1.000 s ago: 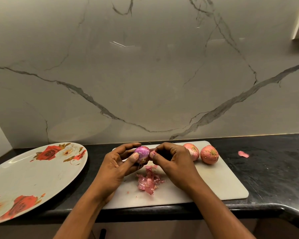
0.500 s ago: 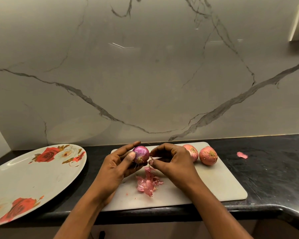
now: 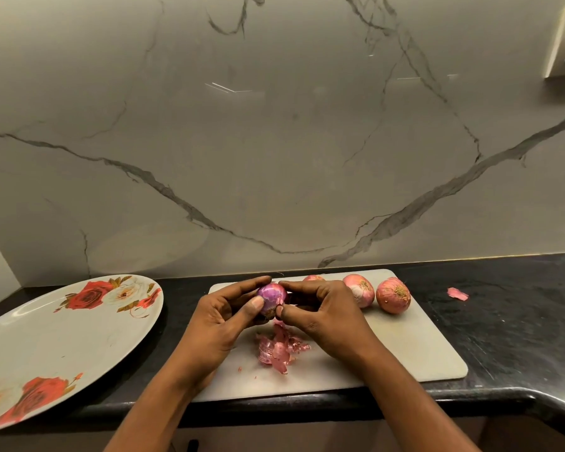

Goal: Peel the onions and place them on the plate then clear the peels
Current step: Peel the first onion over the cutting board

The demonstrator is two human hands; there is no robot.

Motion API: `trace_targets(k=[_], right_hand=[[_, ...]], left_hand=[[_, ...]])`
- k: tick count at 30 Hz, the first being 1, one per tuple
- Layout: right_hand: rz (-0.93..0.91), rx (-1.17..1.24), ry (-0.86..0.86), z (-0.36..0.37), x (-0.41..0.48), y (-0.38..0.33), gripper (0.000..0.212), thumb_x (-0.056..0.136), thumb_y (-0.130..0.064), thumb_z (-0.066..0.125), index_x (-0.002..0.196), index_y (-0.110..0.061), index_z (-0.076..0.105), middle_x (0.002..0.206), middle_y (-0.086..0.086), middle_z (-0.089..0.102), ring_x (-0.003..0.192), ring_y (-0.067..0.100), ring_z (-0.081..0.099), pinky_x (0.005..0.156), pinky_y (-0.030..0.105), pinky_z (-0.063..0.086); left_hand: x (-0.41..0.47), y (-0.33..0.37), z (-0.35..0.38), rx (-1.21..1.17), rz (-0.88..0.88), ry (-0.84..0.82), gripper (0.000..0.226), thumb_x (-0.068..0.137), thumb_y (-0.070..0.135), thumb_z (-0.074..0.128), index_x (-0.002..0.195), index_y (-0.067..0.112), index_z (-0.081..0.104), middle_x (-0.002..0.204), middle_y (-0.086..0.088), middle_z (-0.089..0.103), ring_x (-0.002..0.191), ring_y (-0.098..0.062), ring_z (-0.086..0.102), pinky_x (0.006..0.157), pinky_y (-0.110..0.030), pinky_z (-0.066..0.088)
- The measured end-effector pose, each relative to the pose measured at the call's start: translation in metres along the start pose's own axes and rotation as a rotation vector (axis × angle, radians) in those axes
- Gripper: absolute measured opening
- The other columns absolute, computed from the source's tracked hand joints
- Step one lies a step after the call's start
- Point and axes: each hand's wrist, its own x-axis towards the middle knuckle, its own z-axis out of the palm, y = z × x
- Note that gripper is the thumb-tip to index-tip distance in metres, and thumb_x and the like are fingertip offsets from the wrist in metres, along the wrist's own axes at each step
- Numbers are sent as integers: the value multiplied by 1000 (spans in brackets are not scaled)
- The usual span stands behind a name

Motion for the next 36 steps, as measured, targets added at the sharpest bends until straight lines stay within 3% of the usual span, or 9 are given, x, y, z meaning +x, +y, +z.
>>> trace_targets(k=[8, 14, 19, 28, 33, 36], right_hand=[[-25, -11, 49, 0, 3, 3, 33, 94, -1, 70, 119, -21, 80, 103, -8, 82, 99, 10, 78, 88, 32, 64], [34, 43, 126, 1, 4, 7, 34, 99, -3, 65, 129, -16, 74, 106, 3, 81, 91, 14, 80, 85, 36, 66], [1, 25, 92, 2, 3, 5, 35, 87, -33, 86, 120, -25, 78, 106, -5, 81, 98, 12, 79, 84, 36, 66], [-15, -25, 110, 0, 4, 6, 23, 92, -7, 78, 110, -21, 81, 97, -3, 82, 92, 13, 80, 85, 37, 66], [12, -4, 157, 0, 3, 5, 13, 94, -14, 78, 106, -17, 81, 91, 0, 82, 85, 15, 80, 83, 42, 67], [-14, -44, 130, 0, 1, 3, 9, 91, -26, 83, 98, -21, 81, 88, -3, 81, 84, 15, 79, 80, 39, 67]], left_hand=[[1, -2, -1, -71, -30, 41, 41, 97, 19, 66, 137, 20, 69, 130, -8, 74, 119, -30, 73, 105, -49, 57], [1, -1, 2, -68, -10, 68, 41, 92, 20, 68, 133, 22, 70, 123, -5, 77, 111, -29, 76, 95, -37, 62], [1, -1, 1, -61, -8, 58, 42, 92, 17, 70, 133, 21, 70, 125, -6, 76, 114, -29, 75, 99, -42, 61], [1, 0, 2, -89, 0, 57, 44, 87, 20, 72, 130, 19, 71, 123, -7, 77, 111, -31, 76, 93, -38, 63], [2, -2, 0, -96, -4, 56, 43, 89, 18, 73, 132, 20, 70, 127, -8, 75, 114, -33, 75, 100, -45, 60], [2, -3, 0, -99, -3, 55, 42, 92, 13, 72, 133, 20, 69, 130, -8, 74, 117, -32, 73, 102, -47, 58]])
